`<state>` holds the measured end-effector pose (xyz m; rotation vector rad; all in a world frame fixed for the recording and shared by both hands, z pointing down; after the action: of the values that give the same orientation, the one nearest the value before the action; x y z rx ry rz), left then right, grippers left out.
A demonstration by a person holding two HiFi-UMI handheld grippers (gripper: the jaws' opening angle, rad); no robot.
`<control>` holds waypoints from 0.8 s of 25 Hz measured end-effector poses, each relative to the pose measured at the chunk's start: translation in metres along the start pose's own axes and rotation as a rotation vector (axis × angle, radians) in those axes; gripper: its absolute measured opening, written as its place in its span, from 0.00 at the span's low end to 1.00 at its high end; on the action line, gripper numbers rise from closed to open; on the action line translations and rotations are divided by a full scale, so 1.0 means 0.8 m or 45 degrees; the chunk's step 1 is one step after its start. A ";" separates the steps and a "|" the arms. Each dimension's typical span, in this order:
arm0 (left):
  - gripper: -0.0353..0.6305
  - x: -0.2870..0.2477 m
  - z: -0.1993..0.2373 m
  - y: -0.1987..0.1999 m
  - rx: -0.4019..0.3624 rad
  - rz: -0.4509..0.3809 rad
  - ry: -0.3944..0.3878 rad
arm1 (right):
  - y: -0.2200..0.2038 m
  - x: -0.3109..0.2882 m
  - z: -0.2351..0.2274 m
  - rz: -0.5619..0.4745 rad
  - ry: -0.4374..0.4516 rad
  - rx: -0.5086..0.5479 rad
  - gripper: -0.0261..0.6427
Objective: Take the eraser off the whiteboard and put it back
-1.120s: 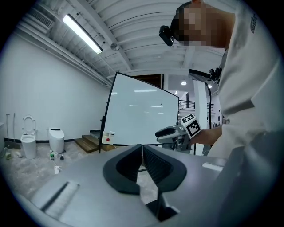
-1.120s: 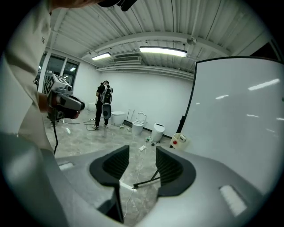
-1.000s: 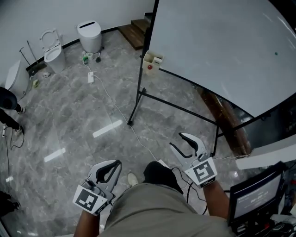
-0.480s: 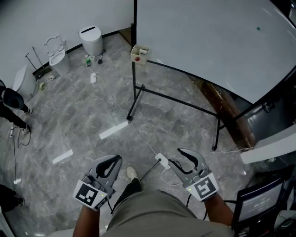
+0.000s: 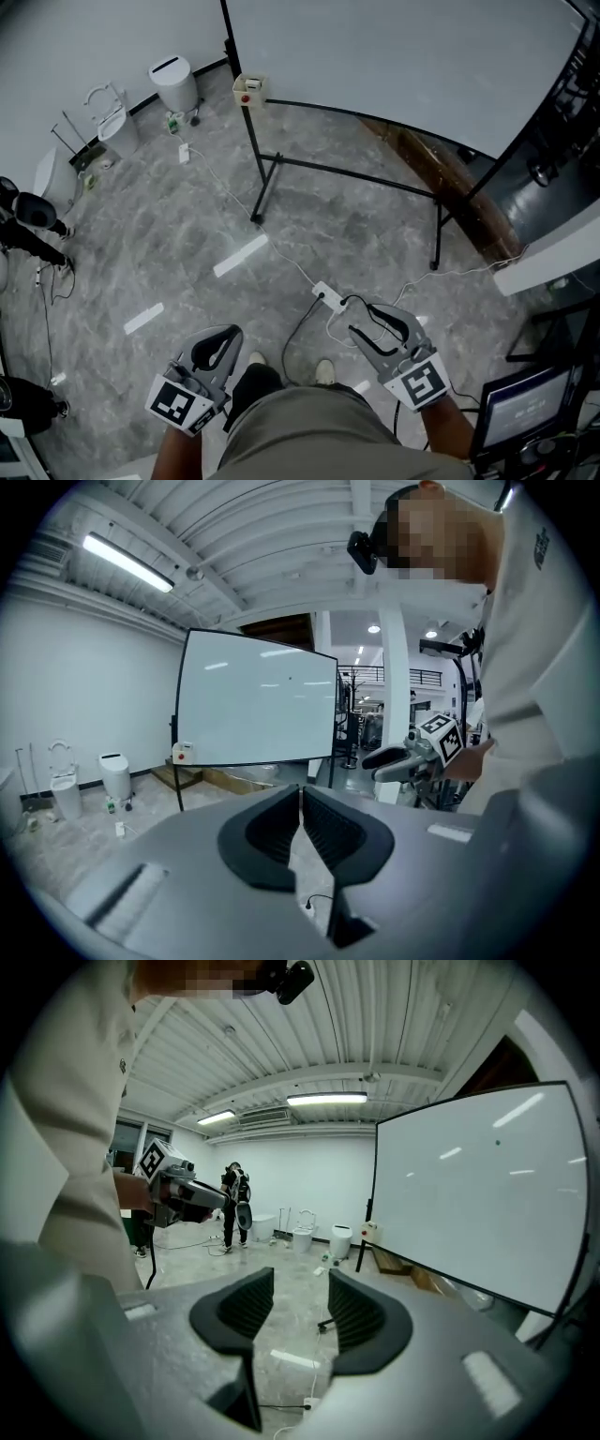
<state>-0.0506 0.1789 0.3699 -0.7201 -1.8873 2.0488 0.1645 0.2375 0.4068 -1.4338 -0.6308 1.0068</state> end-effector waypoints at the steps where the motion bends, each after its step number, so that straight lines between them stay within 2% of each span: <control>1: 0.08 0.001 -0.007 0.001 -0.006 -0.002 -0.032 | 0.002 0.010 0.003 -0.001 -0.023 -0.001 0.32; 5: 0.08 0.007 -0.029 0.012 -0.022 -0.029 -0.156 | 0.013 0.036 0.020 -0.011 -0.093 -0.011 0.32; 9: 0.08 0.026 -0.037 0.023 -0.041 -0.042 -0.229 | 0.034 0.042 0.057 -0.034 -0.129 -0.033 0.31; 16: 0.08 0.097 -0.014 0.012 0.027 -0.093 -0.280 | 0.071 0.003 0.153 -0.069 -0.065 0.026 0.27; 20: 0.08 0.153 0.011 -0.002 -0.001 -0.116 -0.273 | 0.086 -0.013 0.214 -0.071 -0.079 0.023 0.26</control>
<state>-0.1585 0.2337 0.3496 -0.4201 -1.9931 2.1408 -0.0006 0.3048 0.3573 -1.3663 -0.7017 1.0137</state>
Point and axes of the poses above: the fingertips, and each gripper's own axes: x backward along the fingers, z to its left, y out of its top, the point moved 2 cm from there along x, backward along the fingers, and after that the axes turned 5 degrees about -z, right-handed, at the moved point
